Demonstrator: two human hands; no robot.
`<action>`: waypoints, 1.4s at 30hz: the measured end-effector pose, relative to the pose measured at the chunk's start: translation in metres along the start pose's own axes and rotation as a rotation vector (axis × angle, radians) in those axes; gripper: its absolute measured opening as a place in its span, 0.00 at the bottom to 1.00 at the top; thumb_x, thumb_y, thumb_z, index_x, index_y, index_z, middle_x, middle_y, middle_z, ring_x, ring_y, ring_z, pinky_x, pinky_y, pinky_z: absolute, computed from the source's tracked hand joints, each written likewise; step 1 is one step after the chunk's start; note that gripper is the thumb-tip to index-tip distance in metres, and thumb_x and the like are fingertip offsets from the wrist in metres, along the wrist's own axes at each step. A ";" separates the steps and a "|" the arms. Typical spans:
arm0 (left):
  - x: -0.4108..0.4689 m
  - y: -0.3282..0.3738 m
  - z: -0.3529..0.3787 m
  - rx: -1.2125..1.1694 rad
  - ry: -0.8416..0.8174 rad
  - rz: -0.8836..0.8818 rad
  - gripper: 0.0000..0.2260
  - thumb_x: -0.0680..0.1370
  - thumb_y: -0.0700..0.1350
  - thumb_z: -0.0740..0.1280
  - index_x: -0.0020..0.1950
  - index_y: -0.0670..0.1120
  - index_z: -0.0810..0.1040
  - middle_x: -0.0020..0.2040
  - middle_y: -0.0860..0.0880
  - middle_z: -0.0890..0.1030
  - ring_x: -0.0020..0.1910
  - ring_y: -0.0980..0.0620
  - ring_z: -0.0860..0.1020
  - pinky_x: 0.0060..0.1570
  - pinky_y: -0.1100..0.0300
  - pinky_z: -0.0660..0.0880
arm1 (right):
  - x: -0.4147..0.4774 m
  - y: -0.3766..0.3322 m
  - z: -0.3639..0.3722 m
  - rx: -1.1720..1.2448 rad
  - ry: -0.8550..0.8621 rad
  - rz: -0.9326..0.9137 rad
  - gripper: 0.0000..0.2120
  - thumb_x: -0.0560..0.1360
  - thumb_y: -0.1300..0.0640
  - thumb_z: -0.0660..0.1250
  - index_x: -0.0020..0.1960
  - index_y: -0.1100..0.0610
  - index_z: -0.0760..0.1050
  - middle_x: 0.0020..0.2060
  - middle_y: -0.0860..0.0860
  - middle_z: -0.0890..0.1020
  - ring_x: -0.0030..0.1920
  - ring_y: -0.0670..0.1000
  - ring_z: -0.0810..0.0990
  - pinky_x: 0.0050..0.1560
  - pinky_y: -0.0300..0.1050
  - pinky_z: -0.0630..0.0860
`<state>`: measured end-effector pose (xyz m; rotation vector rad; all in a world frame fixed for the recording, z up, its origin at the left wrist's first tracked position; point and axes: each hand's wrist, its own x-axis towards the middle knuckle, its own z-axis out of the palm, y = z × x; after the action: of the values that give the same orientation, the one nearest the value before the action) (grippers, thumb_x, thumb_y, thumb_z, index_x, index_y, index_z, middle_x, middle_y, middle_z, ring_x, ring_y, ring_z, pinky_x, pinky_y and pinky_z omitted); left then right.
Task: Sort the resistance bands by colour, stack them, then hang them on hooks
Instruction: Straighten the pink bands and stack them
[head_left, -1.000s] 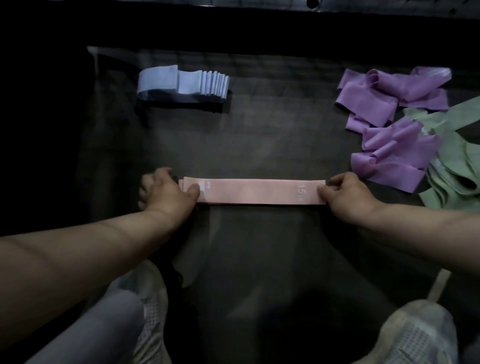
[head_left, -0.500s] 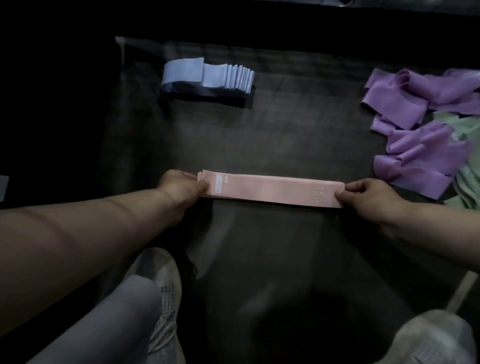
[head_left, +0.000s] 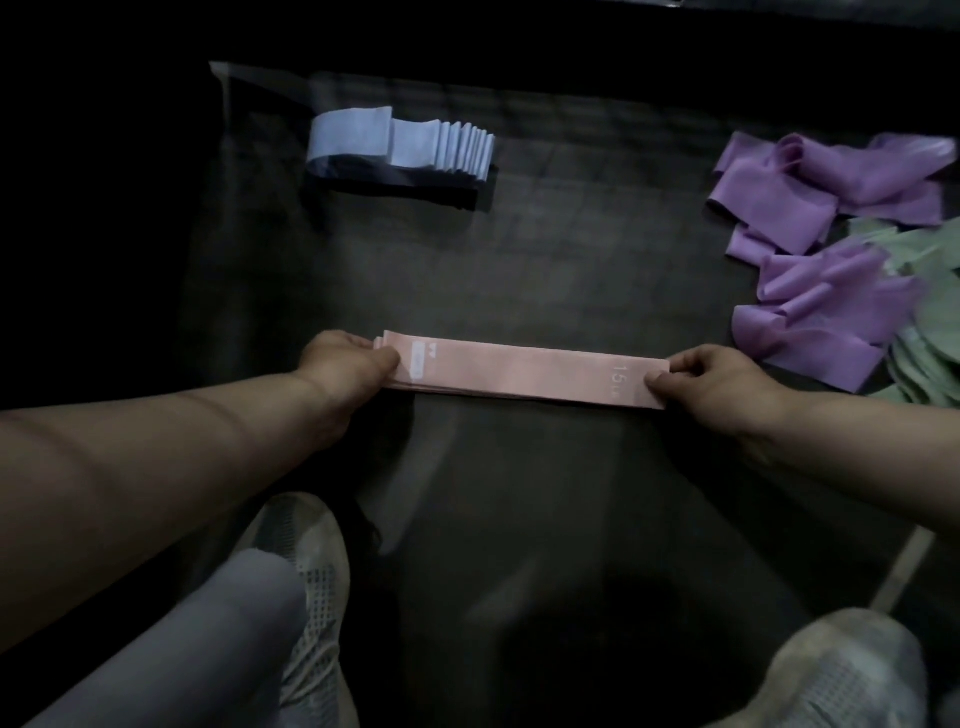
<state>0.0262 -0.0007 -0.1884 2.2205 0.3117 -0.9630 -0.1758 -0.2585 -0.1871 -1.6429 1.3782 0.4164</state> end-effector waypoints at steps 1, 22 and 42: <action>0.000 0.000 -0.001 -0.003 -0.006 -0.002 0.07 0.77 0.39 0.68 0.40 0.46 0.76 0.36 0.47 0.77 0.30 0.55 0.73 0.22 0.69 0.67 | 0.000 0.000 0.000 -0.007 -0.002 0.004 0.11 0.74 0.53 0.74 0.51 0.58 0.78 0.39 0.56 0.83 0.33 0.53 0.78 0.34 0.44 0.75; 0.002 -0.010 -0.003 -0.031 -0.012 0.042 0.07 0.75 0.39 0.69 0.38 0.47 0.75 0.38 0.45 0.79 0.36 0.48 0.76 0.41 0.59 0.71 | -0.035 -0.029 0.064 -0.594 -0.196 -0.672 0.16 0.81 0.51 0.61 0.67 0.55 0.73 0.61 0.52 0.70 0.65 0.54 0.69 0.71 0.48 0.65; -0.069 0.039 0.085 -0.035 -0.161 0.281 0.12 0.73 0.53 0.73 0.47 0.47 0.77 0.39 0.53 0.79 0.36 0.55 0.77 0.38 0.62 0.74 | -0.032 -0.012 0.036 -0.154 -0.066 -0.336 0.10 0.79 0.63 0.63 0.55 0.52 0.78 0.53 0.49 0.81 0.54 0.47 0.78 0.58 0.35 0.70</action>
<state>-0.0506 -0.0835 -0.1606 2.0707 -0.0560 -0.9646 -0.1643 -0.2115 -0.1769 -1.9281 1.0159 0.3807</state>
